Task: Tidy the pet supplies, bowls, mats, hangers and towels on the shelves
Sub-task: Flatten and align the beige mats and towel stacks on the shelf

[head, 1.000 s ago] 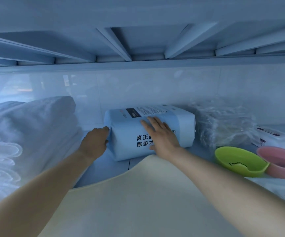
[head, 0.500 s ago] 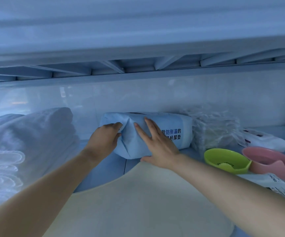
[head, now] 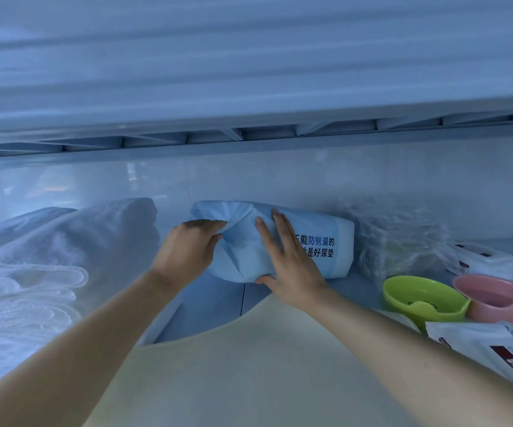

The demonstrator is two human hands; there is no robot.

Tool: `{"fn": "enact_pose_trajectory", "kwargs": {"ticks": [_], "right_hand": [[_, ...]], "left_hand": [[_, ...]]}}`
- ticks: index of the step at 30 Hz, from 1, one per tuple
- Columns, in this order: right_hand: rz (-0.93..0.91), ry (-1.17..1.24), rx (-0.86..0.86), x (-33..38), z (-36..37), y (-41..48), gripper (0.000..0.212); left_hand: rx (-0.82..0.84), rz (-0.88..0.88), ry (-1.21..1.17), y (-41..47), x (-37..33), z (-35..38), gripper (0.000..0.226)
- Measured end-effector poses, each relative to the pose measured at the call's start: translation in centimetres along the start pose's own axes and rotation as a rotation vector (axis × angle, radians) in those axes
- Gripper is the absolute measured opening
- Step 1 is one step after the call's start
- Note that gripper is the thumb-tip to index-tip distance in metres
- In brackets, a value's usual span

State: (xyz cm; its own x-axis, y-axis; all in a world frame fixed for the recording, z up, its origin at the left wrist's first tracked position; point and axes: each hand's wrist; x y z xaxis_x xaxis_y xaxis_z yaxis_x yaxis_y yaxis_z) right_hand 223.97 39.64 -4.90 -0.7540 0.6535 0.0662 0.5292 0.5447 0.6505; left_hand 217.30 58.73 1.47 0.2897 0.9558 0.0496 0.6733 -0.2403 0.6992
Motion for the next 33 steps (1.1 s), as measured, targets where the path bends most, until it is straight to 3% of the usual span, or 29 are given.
{"fn": "enact_pose_trajectory", "kwargs": {"ticks": [4,10,15,19,22,24,33], "right_hand": [[-0.023,0.058,-0.057,0.6,-1.1,0.3,0.109],[-0.061,0.03,-0.019,-0.3,-1.7,-1.1,0.108],[-0.099,0.014,0.058,-1.8,-0.8,-2.7,0.11],[-0.063,0.017,0.126,-3.3,-0.3,-3.8,0.113],[-0.04,0.034,0.117,-3.9,-0.3,-4.3,0.11],[-0.027,0.067,0.112,-3.8,-0.4,-4.5,0.104],[0.023,0.198,0.037,-2.0,1.5,-6.2,0.099]], "left_hand": [[-0.128,0.089,-0.027,0.3,-0.1,-1.7,0.018],[-0.12,0.098,-0.184,-1.0,-0.4,0.0,0.02],[-0.018,0.075,-0.291,-2.8,-0.7,2.4,0.012],[0.123,0.099,-0.232,-4.0,-1.6,4.3,0.025],[0.114,0.1,-0.254,-4.1,-2.2,5.5,0.006],[0.106,0.08,-0.305,-4.2,-2.4,5.9,0.005],[0.053,-0.005,-0.422,-7.6,-4.0,8.9,0.057]]}}
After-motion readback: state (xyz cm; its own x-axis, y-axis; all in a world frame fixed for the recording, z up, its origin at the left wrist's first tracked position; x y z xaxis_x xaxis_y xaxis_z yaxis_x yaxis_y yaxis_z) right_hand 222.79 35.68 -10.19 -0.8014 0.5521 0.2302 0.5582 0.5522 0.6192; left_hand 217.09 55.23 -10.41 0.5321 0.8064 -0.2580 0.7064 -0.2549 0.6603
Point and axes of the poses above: each hand's wrist, its own y-axis towards the middle knuckle, its own z-axis out of the palm, x = y × z, and after that the axes turned 8 degrees about x, right-handed
